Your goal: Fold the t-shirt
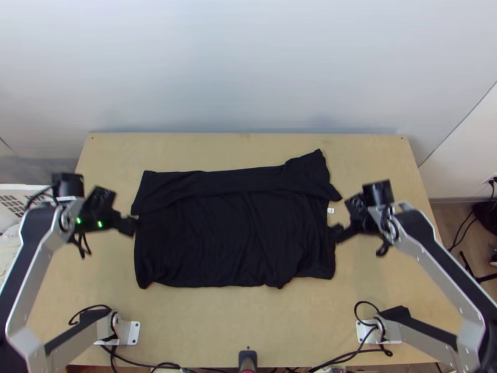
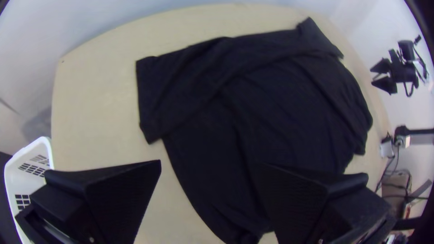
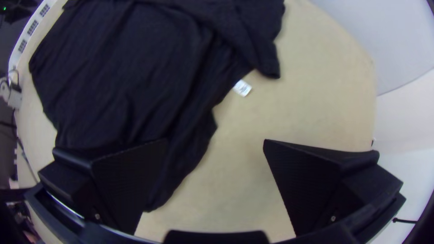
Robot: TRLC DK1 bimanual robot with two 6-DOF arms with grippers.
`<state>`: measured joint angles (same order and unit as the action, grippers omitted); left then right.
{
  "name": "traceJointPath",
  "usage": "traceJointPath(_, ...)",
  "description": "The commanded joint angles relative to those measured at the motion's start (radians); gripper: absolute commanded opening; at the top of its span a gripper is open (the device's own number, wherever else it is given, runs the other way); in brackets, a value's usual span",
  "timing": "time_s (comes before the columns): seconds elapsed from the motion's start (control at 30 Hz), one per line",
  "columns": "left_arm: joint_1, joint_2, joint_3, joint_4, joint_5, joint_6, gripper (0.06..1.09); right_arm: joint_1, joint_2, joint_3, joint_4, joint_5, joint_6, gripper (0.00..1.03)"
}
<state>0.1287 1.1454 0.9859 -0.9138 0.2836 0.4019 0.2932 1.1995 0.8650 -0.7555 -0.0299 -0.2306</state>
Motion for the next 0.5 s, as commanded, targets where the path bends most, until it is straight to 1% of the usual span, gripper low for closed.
traceJointPath(0.0, -0.213, -0.191, -0.113, -0.186, -0.041, 0.068, 1.03, 0.179, -0.201, -0.126, -0.200, 0.001, -0.036, 0.96)
traceJointPath(0.1, -0.301, -0.220, -0.150, -0.208, -0.078, 0.068, 1.03, 0.258, -0.225, -0.149, -0.252, 0.001, -0.038, 0.95)
traceJointPath(0.17, -0.354, -0.228, -0.176, -0.209, -0.112, 0.069, 1.03, 0.281, -0.225, -0.144, -0.265, 0.001, -0.036, 0.92)
traceJointPath(0.23, -0.393, -0.231, -0.185, -0.215, -0.136, 0.072, 1.03, 0.297, -0.219, -0.135, -0.275, 0.001, -0.036, 0.92)
traceJointPath(0.4, -0.466, -0.246, -0.207, -0.270, -0.153, 0.100, 1.03, 0.336, -0.210, -0.135, -0.291, 0.001, -0.039, 0.92)
traceJointPath(0.47, -0.502, -0.253, -0.228, -0.272, -0.187, 0.115, 1.03, 0.360, -0.207, -0.142, -0.294, 0.001, -0.047, 0.92)
